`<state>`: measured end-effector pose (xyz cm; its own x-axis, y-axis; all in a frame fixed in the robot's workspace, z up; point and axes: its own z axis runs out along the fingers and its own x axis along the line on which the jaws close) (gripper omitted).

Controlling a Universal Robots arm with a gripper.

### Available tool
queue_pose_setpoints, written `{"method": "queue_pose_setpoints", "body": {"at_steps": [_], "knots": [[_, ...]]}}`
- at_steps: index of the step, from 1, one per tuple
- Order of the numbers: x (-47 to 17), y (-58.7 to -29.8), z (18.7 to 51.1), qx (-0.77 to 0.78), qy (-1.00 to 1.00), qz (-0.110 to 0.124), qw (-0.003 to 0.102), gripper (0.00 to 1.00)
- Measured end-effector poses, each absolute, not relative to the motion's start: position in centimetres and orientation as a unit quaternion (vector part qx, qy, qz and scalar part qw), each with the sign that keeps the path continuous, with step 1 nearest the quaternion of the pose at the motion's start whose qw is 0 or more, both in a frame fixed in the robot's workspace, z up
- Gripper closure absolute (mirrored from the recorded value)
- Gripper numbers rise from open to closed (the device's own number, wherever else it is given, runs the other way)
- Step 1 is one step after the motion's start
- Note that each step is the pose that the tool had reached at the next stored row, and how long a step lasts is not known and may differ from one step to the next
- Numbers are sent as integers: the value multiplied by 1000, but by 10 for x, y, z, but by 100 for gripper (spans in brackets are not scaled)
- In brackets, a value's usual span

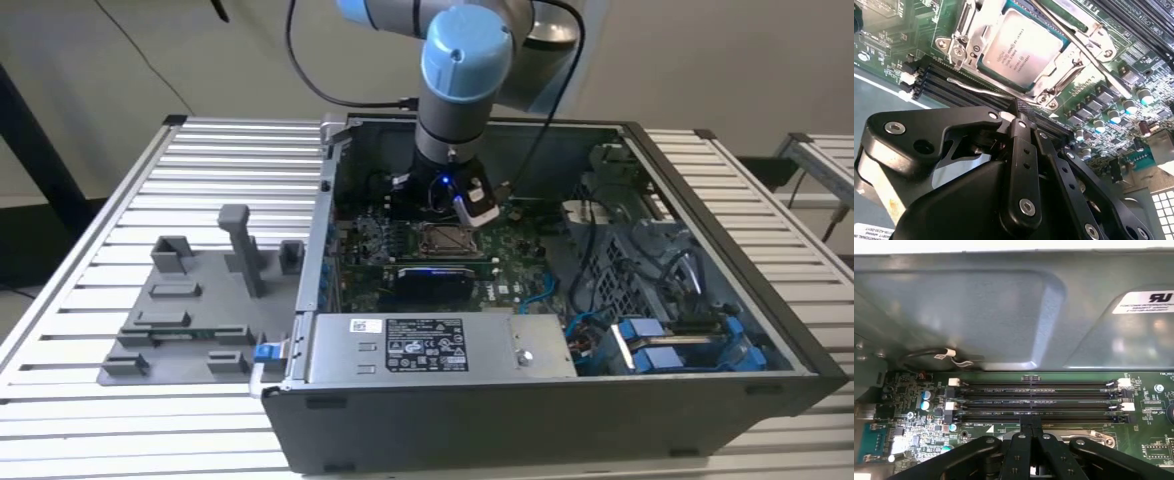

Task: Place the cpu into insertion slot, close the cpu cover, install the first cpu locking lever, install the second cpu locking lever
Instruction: 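Install the first cpu locking lever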

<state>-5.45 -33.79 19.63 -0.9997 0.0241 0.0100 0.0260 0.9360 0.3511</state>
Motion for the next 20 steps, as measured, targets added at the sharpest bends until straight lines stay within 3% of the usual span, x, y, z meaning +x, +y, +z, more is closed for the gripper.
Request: {"method": "queue_pose_setpoints", "body": {"at_steps": [20], "knots": [[-39, -338, 193, -13, -984, -178, 3, 89]]}}
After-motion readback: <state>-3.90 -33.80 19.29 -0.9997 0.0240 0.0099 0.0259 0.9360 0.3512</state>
